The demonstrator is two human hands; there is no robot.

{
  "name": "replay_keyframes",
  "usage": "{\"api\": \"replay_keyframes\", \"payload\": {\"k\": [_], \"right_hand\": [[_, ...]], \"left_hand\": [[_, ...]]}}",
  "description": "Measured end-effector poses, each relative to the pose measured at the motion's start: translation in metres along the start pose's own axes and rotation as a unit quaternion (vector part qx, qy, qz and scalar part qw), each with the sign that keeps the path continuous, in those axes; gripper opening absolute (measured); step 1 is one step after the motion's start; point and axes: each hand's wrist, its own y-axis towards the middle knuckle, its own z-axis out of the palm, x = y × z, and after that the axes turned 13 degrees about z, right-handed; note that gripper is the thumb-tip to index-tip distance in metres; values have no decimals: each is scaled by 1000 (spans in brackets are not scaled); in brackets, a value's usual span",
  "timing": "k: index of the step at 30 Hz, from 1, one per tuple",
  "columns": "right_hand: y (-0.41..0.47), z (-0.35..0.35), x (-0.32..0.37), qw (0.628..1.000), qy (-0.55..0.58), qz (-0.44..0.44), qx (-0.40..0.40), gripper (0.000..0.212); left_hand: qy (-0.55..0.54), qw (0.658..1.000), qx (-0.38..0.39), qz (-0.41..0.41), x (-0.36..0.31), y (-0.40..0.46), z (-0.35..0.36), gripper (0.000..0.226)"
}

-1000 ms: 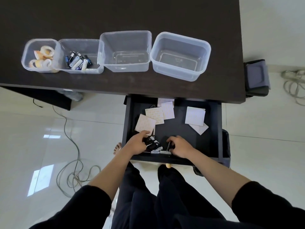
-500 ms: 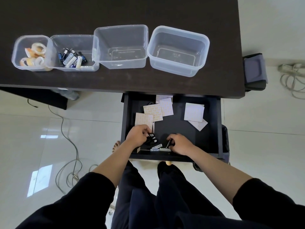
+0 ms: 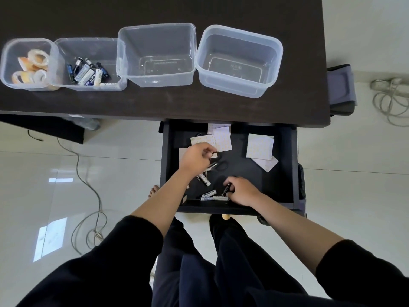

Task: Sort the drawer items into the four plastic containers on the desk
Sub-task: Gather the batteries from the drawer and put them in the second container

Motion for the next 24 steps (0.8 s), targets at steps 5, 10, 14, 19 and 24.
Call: {"api": "replay_keyframes", "payload": {"k": [5, 10, 14, 19, 24], "right_hand": [[-1, 1, 0, 1000, -2, 4, -4, 34], [-2, 0, -1, 1000, 2, 8, 4, 34], [-1, 0, -1, 1000, 6, 7, 0, 34], [-3, -1, 3, 1000, 14, 7, -21, 34], [-5, -2, 17, 993, -30, -69, -92, 35]], "left_hand": [[57, 998, 22, 34, -18, 33, -6, 26], [56, 996, 61, 22, -14, 23, -13, 30], [52, 998, -7, 23, -8, -3, -18, 21], [145, 988, -17, -40, 5, -47, -30, 10], [208, 966, 110, -108, 17, -56, -25, 18]]}}
